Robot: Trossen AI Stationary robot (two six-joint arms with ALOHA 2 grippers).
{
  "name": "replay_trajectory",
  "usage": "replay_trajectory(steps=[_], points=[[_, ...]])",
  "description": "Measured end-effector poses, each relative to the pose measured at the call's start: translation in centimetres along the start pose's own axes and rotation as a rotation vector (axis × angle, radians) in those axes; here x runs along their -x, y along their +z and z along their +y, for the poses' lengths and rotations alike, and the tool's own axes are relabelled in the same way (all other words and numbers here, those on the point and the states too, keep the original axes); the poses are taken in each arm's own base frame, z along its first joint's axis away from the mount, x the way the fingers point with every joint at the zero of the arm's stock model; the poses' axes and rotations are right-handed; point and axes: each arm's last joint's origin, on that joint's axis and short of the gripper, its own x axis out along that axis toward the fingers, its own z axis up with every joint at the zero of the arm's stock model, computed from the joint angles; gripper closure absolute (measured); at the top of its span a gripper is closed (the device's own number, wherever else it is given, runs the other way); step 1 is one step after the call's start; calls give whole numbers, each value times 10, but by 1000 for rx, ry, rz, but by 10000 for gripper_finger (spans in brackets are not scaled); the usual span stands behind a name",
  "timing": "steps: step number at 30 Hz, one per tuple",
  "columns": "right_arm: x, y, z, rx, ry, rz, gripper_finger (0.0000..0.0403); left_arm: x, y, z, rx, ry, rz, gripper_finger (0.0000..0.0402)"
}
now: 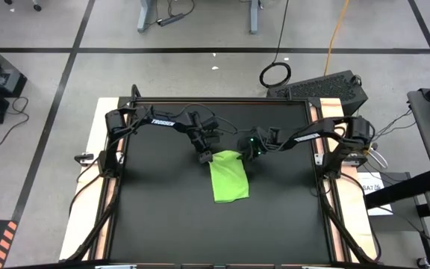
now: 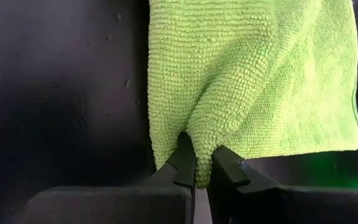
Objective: Roll towel into tight, uniform cylinder
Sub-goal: Roll the green towel
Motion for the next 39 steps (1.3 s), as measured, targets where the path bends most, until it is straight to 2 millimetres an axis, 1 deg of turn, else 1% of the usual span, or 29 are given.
replay_trajectory(steps=[1,3,5,7,11,14,18,20,23,25,27,29,33,36,39], points=[[3,2,-1,0,1,-11,387,1,1,-1,-2,5,-1,382],[11,6,-2,-9,0,-42,389,3,5,-2,-8,11,-7,382],[22,10,-4,-19,-12,-65,390,11,11,-4,-40,33,-32,382],[35,15,-4,-13,-45,-93,396,21,19,-7,-83,107,-65,382],[66,26,-8,20,-153,-162,398,57,36,-17,-184,241,-135,382],[92,38,-12,88,-251,-171,400,87,48,-26,-258,363,-195,382],[126,61,-11,237,-384,-179,401,134,60,-49,-380,564,-286,382],[141,71,-7,313,-429,-182,402,151,62,-64,-461,672,-305,382],[156,83,2,392,-476,-169,402,166,57,-89,-592,825,-306,382],[160,86,9,425,-467,-160,402,171,54,-104,-663,875,-297,382],[157,84,16,437,-414,-144,402,164,50,-113,-725,878,-261,382],[146,76,24,442,-327,-103,402,147,43,-116,-786,812,-184,382],[115,55,41,433,-196,-17,402,98,31,-115,-846,696,-57,382],[95,42,55,425,-142,18,403,59,17,-114,-880,626,38,382],[79,31,73,428,-92,49,403,34,6,-121,-896,558,61,382]])
